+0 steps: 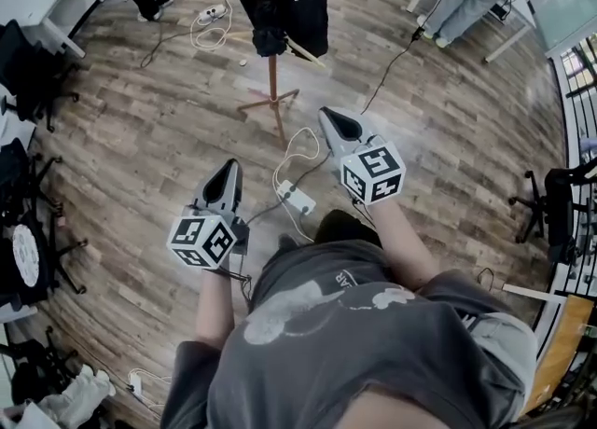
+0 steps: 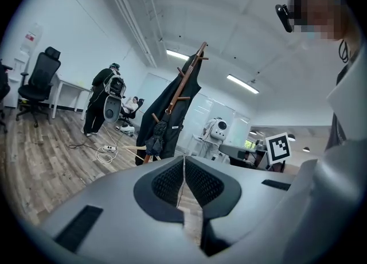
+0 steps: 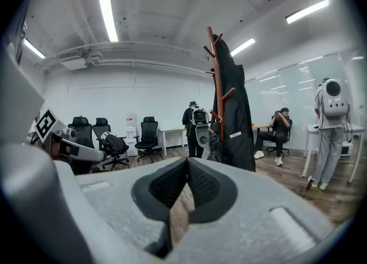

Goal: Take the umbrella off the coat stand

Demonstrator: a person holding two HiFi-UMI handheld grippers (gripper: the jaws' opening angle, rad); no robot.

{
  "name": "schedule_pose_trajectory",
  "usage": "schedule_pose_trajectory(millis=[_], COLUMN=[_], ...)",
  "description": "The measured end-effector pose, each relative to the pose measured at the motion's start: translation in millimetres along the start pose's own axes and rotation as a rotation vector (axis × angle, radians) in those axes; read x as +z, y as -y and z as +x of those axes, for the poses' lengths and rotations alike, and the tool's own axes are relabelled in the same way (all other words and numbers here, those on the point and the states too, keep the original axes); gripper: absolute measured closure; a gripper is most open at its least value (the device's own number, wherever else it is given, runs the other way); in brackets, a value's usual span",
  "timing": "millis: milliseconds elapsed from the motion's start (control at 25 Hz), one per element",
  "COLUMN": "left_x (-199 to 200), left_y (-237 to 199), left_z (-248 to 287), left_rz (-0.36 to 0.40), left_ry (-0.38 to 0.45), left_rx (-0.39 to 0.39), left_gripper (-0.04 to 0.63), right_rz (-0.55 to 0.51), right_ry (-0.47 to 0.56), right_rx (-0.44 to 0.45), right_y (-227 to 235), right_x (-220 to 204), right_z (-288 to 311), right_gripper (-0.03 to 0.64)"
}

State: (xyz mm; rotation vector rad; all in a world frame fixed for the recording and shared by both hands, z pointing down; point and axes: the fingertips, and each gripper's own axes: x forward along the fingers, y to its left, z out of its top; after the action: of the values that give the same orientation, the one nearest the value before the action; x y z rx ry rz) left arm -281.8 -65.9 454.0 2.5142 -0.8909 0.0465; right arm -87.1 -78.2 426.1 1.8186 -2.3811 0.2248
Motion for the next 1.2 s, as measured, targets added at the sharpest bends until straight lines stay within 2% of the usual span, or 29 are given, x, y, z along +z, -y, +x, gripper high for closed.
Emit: schedule_pose_trajectory(millis=[160,360,560,880,1200], left_x=[7,13,23,49,67], left_y=[5,13,5,17,13], left_z=[12,34,77,190,279], left_rz=[0.007,0.046,0.067,0.110,0.116], left_ry=[0.001,0.002,0.006,0.010,0.022], left_rx=[-0.028,-0.048,0.001,0.062,0.131], left_gripper=[0.584,0.584,0.584,0.584,0.584], right_rz=[0.014,0.004,0.003,0.029,0.040], right_ry=[-0.001,0.010,0.027,0.047,0.051], right_rx=[-0.023,0.000,0.049,0.114,0.211], right_y=[16,32,65,172,238], right_x=[2,4,8,26,36], right_z=[-2,12,40,95,141], right_gripper=[0.618,0.618,0.618,0.618,0.618])
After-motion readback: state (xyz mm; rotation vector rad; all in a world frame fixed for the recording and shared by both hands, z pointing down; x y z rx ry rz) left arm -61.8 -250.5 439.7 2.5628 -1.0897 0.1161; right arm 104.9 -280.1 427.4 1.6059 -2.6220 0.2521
